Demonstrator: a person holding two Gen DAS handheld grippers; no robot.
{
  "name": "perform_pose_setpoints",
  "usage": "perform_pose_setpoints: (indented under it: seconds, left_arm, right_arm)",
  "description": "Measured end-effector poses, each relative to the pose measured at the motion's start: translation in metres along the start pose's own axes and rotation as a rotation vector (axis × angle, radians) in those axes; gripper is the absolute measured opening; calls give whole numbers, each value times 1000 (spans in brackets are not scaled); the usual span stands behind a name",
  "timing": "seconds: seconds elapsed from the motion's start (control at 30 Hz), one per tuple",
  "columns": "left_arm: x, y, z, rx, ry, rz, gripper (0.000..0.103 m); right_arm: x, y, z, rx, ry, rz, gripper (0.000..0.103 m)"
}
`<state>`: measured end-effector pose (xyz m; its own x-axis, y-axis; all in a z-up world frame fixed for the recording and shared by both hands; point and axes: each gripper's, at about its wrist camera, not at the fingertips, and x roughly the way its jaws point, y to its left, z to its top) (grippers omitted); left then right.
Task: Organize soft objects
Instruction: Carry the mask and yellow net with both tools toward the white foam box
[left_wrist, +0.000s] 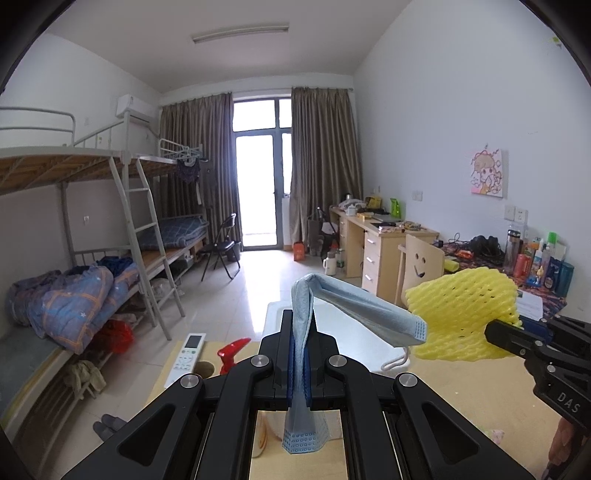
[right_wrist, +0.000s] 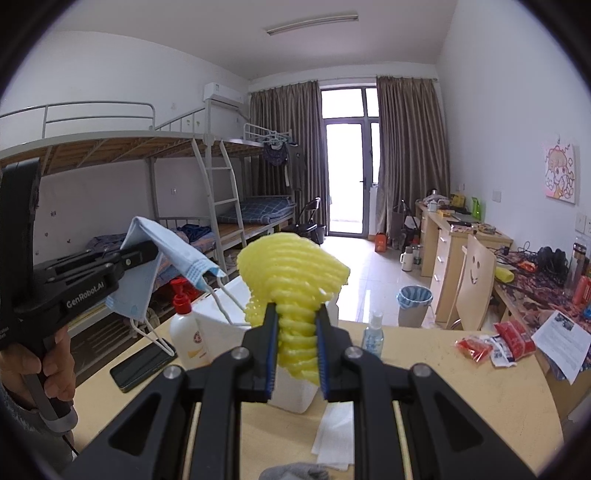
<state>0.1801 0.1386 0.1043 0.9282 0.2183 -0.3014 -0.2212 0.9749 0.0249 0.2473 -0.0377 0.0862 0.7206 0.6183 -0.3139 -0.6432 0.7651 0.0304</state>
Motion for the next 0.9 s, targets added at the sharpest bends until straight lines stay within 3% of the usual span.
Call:
perform_pose_setpoints:
  seconds: [0.67, 0.9]
  left_arm:
    - [62, 1, 19, 3, 27, 40, 4]
    - [88, -5, 22, 8, 66, 15, 4]
  right_arm:
    - [64, -15, 22, 4, 59, 7, 22]
    - [63, -27, 23, 14, 56, -21, 22]
